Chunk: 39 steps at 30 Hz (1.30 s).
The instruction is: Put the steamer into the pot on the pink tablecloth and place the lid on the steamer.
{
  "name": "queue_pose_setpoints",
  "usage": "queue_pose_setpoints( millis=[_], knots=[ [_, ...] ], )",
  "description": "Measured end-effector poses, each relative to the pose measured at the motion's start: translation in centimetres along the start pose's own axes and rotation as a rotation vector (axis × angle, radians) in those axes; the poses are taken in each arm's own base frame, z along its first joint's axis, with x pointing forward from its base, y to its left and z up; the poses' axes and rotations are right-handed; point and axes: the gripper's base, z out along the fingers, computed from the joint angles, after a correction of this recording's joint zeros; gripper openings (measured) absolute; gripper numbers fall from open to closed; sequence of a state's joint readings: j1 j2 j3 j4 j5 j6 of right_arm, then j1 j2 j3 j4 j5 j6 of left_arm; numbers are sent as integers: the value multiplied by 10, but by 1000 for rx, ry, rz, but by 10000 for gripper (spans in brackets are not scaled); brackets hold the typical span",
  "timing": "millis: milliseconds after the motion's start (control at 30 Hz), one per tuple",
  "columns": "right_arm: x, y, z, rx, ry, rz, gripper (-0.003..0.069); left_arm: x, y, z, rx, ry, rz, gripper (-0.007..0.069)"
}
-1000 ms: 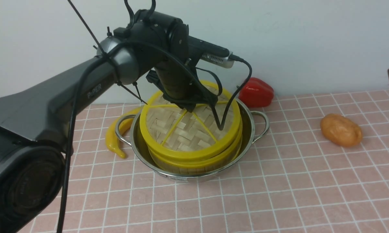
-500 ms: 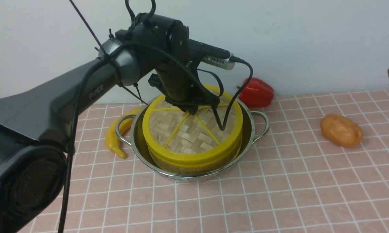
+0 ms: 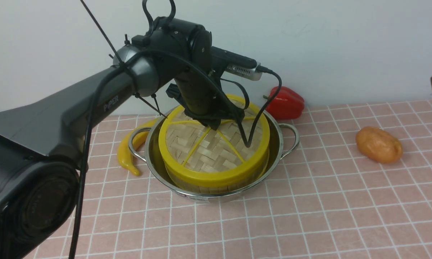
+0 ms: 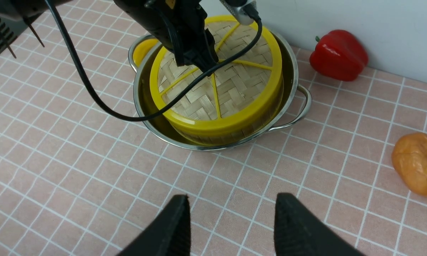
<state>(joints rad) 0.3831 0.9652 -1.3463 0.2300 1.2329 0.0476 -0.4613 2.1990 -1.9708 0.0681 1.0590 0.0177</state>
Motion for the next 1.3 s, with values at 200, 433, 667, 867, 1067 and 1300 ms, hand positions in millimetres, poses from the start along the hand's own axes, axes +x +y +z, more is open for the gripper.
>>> queue_pose_setpoints(
  millis=[200,433,667,867,1067,1300],
  knots=[
    [0,0,0,0,0,0,334,0,0,0,0,0,0,122],
    [0,0,0,0,0,0,334,0,0,-1,0,-5,19,207],
    [0,0,0,1,0,-4,334,-8,3,-36,-3,-55,14,454],
    [1,-1,-4,20,-10,-79,322,-7,7,-101,-17,-115,9,516],
    [9,-5,-51,140,-226,-210,163,10,14,-148,-72,-165,16,395],
    [51,-16,-102,303,-449,-251,-15,57,13,-187,-58,-156,5,109]
  ],
)
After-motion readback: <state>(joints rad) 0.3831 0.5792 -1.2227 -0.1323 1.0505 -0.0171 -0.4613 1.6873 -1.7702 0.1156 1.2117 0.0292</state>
